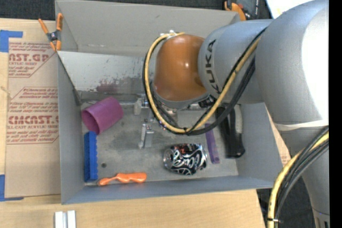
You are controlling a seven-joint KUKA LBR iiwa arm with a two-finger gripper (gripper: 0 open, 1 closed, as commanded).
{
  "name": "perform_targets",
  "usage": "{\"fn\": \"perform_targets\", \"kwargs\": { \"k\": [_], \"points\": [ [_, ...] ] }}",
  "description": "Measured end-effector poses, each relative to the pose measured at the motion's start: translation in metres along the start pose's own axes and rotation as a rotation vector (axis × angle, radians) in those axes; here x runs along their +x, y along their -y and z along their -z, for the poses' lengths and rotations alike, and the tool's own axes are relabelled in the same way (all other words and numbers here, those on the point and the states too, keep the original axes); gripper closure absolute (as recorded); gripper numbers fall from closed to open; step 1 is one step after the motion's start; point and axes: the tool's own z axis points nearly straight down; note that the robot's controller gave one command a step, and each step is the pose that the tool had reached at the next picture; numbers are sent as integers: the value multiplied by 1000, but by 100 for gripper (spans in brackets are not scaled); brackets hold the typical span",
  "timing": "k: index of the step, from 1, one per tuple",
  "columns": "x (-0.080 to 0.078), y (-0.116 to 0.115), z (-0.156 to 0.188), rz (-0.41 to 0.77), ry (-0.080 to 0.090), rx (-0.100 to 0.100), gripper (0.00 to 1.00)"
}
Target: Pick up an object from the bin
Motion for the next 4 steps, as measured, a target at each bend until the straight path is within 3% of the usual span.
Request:
{"fn": "perform_targets", "kwargs": {
  "k": [1,2,3,4],
  "points": [
    [31,24,25,261,4,-4,0],
    [33,41,23,366,11,-7,0],
    [50,52,3,319,5,-3,0],
    [57,79,-11,525,7,-6,0]
  ]
}}
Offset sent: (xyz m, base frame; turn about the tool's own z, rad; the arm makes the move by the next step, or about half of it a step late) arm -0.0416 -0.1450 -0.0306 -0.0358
